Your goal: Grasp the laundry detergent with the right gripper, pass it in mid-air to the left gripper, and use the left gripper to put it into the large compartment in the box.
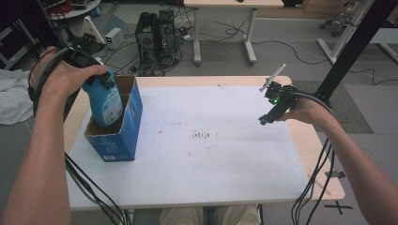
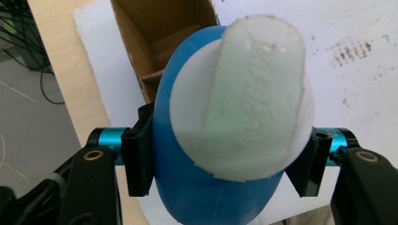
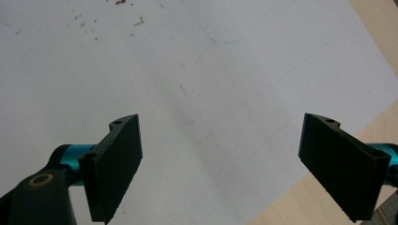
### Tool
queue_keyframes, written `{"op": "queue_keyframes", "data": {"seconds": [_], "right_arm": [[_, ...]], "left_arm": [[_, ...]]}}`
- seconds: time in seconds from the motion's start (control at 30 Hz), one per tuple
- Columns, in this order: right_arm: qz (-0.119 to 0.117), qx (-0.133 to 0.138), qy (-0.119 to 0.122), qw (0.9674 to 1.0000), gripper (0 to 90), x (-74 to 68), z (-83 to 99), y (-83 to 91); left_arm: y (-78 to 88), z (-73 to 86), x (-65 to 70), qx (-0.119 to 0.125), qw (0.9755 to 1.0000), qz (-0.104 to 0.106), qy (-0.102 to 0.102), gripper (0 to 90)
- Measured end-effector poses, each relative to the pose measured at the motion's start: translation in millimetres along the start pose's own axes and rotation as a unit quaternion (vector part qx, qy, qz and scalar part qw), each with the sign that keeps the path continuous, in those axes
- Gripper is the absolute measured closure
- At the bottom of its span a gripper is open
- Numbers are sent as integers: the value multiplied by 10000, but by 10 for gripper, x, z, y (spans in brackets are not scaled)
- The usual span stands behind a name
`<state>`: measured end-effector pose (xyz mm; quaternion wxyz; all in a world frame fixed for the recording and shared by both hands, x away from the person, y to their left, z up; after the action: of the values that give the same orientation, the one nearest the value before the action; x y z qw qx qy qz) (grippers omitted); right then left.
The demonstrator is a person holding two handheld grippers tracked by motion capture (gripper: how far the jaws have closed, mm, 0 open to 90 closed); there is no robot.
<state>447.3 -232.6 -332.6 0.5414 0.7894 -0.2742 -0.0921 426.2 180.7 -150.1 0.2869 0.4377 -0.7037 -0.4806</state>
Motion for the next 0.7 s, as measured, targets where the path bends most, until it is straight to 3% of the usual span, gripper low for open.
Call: {"op": "queue_keyframes", "data": {"seconds": [0.03,0.07,0.1,0.13,0.23,0.27,0.3,0.33,0.4,0.47,0.5,0.53,0.57,0.7], "right_arm": [[171,-308,-125,9993,130,146,133,-24],[177,-324,-48,9993,131,74,119,-38],[180,-314,-64,9993,131,81,115,-30],[162,-330,-39,9993,131,65,122,-49],[172,-332,-35,9993,131,61,125,-63],[160,-356,-6,9992,131,56,128,-74],[185,-335,-90,9992,131,73,118,-33],[161,-342,-44,9993,131,62,124,-50],[159,-362,13,9992,131,53,129,-78],[171,-329,-26,9993,131,62,125,-62],[176,-325,-58,9993,131,75,117,-35],[170,-374,40,9991,131,33,127,-83],[158,-379,42,9991,131,38,127,-78],[197,-390,39,9990,131,35,129,-97]], "left_arm": [[-575,529,-486,-404,9965,-175,714,371],[-487,484,-477,-346,9968,-198,694,371],[-666,572,-494,-452,9963,-146,716,371],[-512,496,-478,-359,9967,-190,702,371],[-908,687,-495,-554,9957,-34,736,371],[-536,509,-484,-380,9967,-183,694,371],[-693,585,-497,-461,9962,-141,723,371],[-1025,744,-499,-604,9955,52,727,371],[-958,712,-494,-588,9956,16,735,371],[-552,514,-481,-364,9965,-183,725,371],[-1227,843,-497,-688,9957,140,611,371],[-1157,801,-494,-636,9956,97,679,371],[-1256,858,-496,-693,9957,156,602,371],[-1336,900,-489,-759,9955,169,550,371]]}}
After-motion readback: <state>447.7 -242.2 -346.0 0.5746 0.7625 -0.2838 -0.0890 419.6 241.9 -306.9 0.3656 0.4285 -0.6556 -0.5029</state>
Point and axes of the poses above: each handheld gripper's, and its own axes: y roughly backward along the jaws, z roughly out of its underside, x roughly to its right, the point moved 7 cm from there along -y, roughly forward along the jaws, and after that the axes turned 3 degrees about z, right-handed, at the moved point
